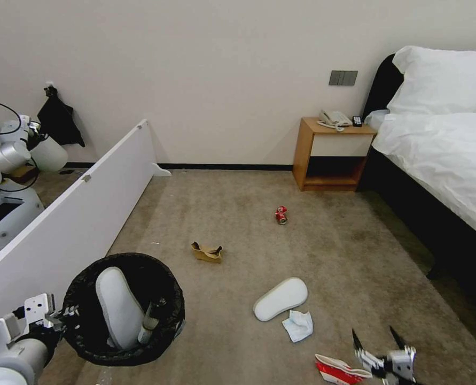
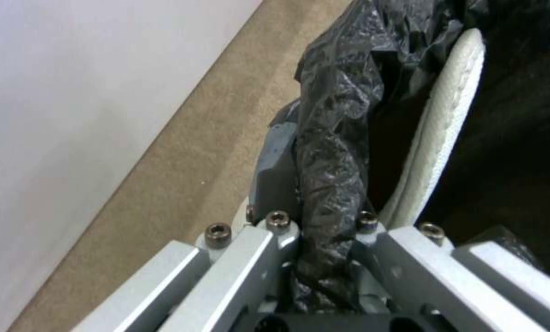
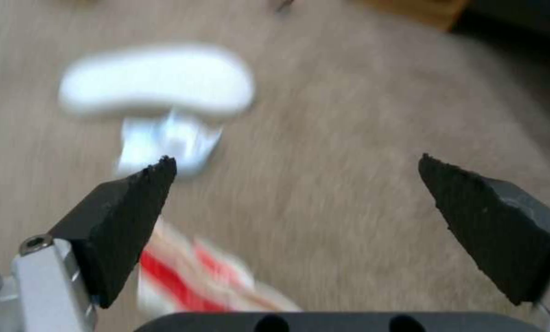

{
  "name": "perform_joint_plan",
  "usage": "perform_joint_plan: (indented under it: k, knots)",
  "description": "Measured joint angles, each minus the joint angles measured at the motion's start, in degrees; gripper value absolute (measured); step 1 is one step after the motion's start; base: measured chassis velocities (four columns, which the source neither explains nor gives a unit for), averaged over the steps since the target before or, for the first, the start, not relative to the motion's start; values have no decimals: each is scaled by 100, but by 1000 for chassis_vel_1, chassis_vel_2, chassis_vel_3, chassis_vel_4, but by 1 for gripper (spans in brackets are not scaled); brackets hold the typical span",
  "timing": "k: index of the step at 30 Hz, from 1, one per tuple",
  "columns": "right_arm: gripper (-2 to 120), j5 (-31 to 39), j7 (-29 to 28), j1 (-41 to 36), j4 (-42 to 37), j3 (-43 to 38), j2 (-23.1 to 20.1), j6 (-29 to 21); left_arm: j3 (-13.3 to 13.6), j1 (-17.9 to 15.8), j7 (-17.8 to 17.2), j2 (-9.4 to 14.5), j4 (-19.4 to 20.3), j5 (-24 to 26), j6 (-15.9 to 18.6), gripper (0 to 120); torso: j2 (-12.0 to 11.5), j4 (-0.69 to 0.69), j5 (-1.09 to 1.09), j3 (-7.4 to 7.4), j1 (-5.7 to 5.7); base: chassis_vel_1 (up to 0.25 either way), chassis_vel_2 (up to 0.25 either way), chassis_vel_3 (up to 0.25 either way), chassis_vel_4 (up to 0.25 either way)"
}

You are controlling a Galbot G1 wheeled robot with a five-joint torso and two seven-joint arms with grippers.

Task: Pick up the trash bin, then pick up the garbage from the floor and place it into the trash bin.

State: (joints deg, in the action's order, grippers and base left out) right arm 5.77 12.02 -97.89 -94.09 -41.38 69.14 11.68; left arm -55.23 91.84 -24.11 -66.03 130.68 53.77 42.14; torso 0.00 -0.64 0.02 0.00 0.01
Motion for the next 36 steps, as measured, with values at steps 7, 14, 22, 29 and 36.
perform_joint_plan:
  k: [7, 14, 22, 29, 36]
  knots:
    - [100, -486, 428, 98, 652, 248, -922, -80, -2, -4, -14, 27, -6, 0, 0, 2, 0, 1, -2, 0, 0, 0, 0, 0, 0]
    - [100, -567, 618, 413, 1104, 578, -1508, -35, 4, -13, -37, 34, 42, -41, 0, 2, 0, 1, -2, 0, 0, 0, 0, 0, 0]
    - [100, -454, 640, 946, 1380, 1118, -1679, -68, 26, 5, -72, -29, 96, -153, 0, 2, 0, 1, -3, 0, 0, 0, 0, 0, 0]
    - [100, -405, 609, 1495, 1675, 1647, -1667, -135, 32, -15, -113, -48, 135, -179, 0, 2, 0, 2, -3, 0, 0, 0, 0, 0, 0]
    - [100, -373, 595, 2162, 2201, 2451, -1505, -171, 60, -31, -149, -43, 192, -209, 0, 2, -1, 1, -3, 0, 0, 0, 0, 0, 0]
